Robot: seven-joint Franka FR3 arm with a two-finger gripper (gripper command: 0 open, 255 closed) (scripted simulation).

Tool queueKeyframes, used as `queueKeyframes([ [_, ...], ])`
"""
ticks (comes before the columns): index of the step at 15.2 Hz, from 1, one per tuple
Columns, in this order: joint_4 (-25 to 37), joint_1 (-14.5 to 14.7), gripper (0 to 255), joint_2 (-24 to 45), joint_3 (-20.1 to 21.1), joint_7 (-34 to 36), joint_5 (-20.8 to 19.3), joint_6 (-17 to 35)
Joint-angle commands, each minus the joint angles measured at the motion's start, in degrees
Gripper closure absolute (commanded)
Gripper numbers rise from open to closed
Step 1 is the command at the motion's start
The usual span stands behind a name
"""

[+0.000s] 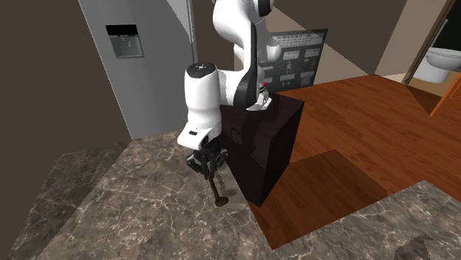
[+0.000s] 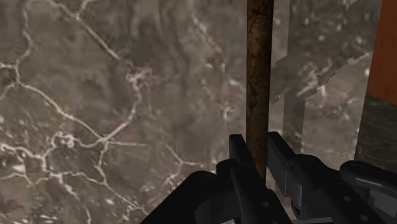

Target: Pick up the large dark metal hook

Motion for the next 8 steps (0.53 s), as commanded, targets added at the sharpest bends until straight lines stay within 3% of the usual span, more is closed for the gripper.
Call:
queueKeyframes([
  [1,0.0,-0.1,255,-1.0,0.1,-0.1,0.1,-1.0],
  [8,1.0,-0.3,255,-4.1,0.4,-0.4,0.7,-5.0],
])
